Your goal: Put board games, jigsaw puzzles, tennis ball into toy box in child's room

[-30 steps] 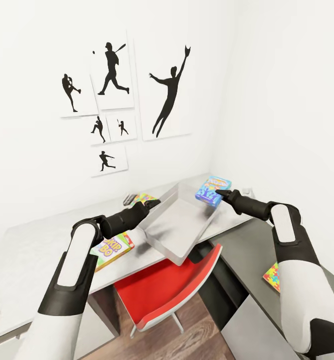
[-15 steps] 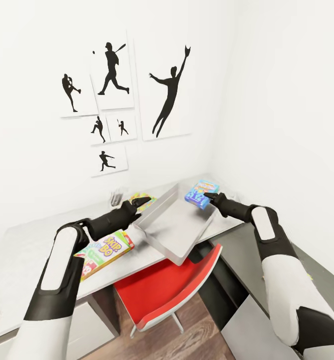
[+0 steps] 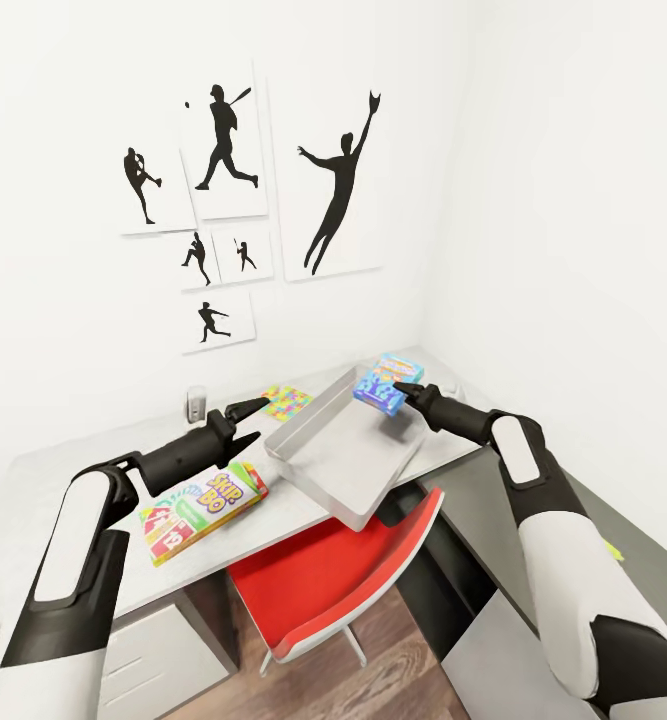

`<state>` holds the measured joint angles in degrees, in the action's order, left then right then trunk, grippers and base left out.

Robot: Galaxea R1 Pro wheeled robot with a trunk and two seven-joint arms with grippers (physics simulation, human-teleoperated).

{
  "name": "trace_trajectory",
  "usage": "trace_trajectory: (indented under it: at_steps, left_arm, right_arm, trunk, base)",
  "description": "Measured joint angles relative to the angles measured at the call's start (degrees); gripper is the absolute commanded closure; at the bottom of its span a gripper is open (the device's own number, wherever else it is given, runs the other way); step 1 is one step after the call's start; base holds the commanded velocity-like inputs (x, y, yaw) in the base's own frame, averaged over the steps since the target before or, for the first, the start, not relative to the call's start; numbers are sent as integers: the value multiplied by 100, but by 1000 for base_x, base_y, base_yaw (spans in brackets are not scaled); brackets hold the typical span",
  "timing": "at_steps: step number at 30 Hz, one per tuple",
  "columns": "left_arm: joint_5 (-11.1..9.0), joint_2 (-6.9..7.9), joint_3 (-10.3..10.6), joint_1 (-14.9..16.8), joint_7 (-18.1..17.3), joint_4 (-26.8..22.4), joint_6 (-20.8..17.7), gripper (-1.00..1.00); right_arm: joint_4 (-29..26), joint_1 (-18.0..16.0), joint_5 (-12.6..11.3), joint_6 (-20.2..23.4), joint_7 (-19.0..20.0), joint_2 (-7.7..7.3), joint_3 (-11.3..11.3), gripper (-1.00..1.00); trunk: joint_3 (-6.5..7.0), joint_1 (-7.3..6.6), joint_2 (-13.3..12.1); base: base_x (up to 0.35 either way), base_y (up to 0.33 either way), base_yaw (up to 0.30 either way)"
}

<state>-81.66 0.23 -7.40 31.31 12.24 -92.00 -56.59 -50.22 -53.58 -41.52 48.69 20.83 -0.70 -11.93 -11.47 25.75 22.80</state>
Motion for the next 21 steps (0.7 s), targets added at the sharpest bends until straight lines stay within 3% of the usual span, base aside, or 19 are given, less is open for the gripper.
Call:
trace_trajectory:
  at_steps: [7,21]
  left_arm:
    - [-35,38,-32,-36,-83,1,-19,-100]
    - [-45,47,-46,-59,-100,1,-24,-100]
  right_arm:
    - [-28,-4,-19,528,78,-24,29,100]
    - [-43,-6,-33,837,88,-21,33,100]
  trunk:
    - [0,0,0]
    - [0,0,0]
  base:
    - [80,0,0]
    - [31,9,0]
